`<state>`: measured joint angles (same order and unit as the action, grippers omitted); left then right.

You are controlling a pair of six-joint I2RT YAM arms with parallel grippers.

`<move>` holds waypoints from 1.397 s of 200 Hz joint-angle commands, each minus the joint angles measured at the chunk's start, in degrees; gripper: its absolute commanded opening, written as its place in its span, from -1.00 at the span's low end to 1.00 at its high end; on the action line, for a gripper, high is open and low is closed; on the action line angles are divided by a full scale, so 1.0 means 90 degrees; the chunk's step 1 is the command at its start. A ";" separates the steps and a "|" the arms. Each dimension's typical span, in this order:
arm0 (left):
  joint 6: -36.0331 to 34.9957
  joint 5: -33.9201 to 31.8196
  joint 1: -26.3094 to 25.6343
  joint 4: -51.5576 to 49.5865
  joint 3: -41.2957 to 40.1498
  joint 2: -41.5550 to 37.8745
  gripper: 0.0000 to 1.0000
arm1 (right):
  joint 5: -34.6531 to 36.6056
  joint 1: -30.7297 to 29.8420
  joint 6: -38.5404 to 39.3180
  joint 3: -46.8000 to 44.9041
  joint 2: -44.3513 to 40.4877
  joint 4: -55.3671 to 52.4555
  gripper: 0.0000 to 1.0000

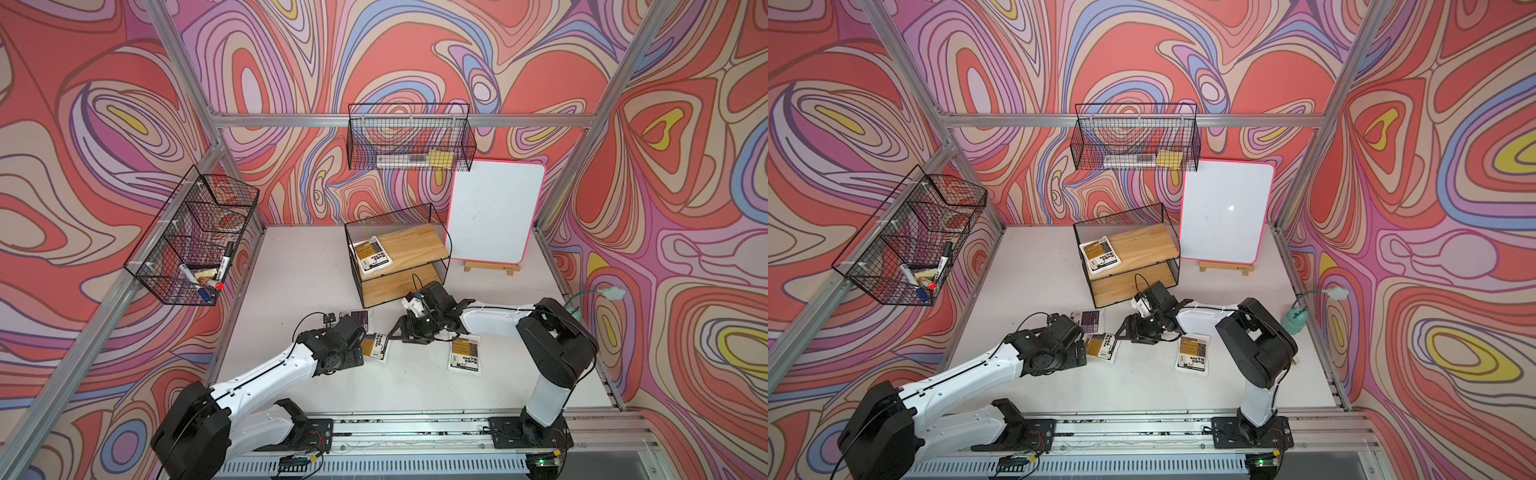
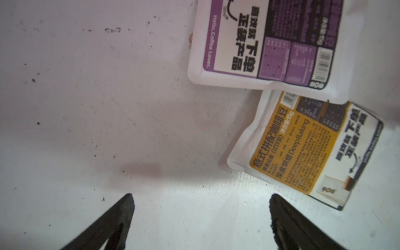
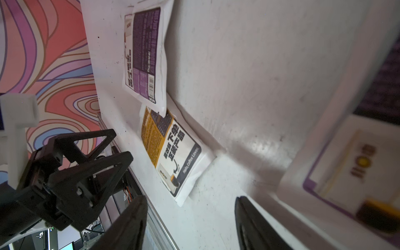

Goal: Place the bagged coffee beans on the shelf by color
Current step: Move the bagged coffee beans to the center of the board, then pick up the bagged coffee beans at the center of the board.

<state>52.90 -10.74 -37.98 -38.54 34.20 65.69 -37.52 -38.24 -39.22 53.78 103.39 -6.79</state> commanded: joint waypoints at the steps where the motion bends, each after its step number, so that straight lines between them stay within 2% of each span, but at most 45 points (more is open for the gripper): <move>1: -0.0188 -0.0135 0.0249 0.0367 0.0030 0.0203 0.98 | -0.0039 -0.0019 0.0109 0.0148 0.0138 0.0129 0.31; 58: -0.0454 0.0165 0.0425 0.0713 0.0119 0.0898 0.98 | -0.0116 -0.0019 0.0137 0.0242 0.0385 0.0224 0.31; 130: -0.0478 0.0161 0.0440 0.0912 -0.0030 0.1112 0.98 | -0.0477 -0.0029 0.0069 0.0473 0.0990 0.0631 0.30; 193: -0.0517 0.0168 0.0438 0.0914 -0.0066 0.1139 0.98 | -0.0750 -0.0029 -0.0157 0.0581 0.1449 0.1055 0.18; 224: -0.0517 0.0168 0.0440 0.0883 -0.0088 0.1119 0.99 | -0.0893 -0.0029 -0.0211 0.0568 0.1520 0.1204 -0.04; 279: -0.0537 0.0217 0.0440 0.0775 -0.0051 0.1027 0.98 | -0.1126 -0.0029 -0.0318 0.0403 0.1434 0.1409 -0.63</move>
<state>49.10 -9.15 -34.39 -30.17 34.41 75.46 -46.74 -38.28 -41.87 58.92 115.94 5.28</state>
